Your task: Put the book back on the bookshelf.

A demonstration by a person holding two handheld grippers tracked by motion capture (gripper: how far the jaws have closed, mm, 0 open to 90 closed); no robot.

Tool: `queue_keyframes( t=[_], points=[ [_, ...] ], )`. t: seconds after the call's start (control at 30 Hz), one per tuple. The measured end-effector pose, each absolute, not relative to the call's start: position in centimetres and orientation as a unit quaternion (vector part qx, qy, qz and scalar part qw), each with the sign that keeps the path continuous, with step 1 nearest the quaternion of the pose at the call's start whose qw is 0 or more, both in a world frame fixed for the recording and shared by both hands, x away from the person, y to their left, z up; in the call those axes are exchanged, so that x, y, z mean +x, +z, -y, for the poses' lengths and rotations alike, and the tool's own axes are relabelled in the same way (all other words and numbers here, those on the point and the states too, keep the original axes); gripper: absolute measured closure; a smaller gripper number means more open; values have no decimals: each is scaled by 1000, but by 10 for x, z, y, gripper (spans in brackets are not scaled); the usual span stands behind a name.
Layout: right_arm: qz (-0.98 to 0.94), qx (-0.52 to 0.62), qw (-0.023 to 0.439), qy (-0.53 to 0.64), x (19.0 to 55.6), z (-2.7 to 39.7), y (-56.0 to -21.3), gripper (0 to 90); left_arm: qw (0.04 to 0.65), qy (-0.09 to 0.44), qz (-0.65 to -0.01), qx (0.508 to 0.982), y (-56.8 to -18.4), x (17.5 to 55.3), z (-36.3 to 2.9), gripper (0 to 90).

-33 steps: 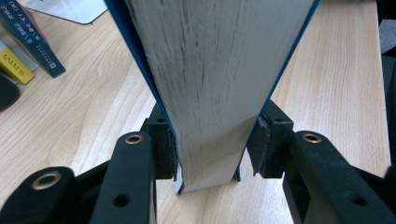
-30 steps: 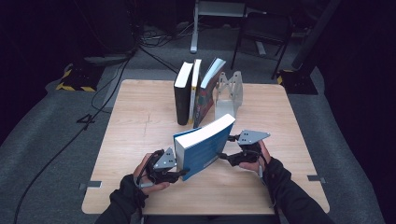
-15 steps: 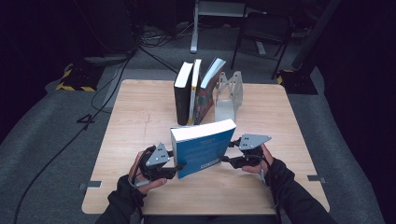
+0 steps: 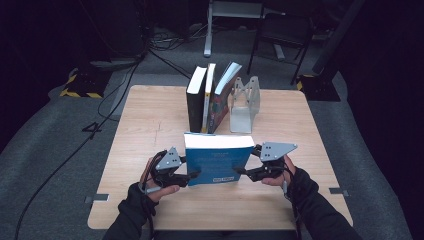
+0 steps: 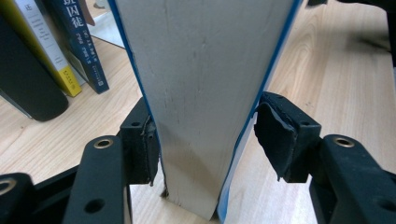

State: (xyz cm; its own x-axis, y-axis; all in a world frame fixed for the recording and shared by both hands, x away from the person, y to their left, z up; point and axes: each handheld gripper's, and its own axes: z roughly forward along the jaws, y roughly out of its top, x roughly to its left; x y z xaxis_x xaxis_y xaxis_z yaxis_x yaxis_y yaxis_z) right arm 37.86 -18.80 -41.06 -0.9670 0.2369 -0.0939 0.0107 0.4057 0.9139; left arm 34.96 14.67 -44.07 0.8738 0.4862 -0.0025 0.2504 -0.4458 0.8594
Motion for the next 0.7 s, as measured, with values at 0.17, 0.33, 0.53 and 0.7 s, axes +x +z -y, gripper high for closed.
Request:
queue_keyframes(
  t=[0.17, 0.33, 0.53, 0.7],
  points=[
    [-813, 69, 103, 568, 375, 192, -386, 479, 477, 115, -210, 846, -439, 358, -132, 403],
    [-820, 70, 110, 557, 373, 193, -374, 495, 479, 105, -203, 848, -439, 365, -121, 400],
    [-829, 72, 113, 542, 373, 194, -365, 526, 480, 99, -205, 847, -438, 375, -117, 366],
    [-839, 81, 116, 526, 372, 194, -358, 552, 478, 97, -202, 849, -437, 382, -112, 331]
  ],
)
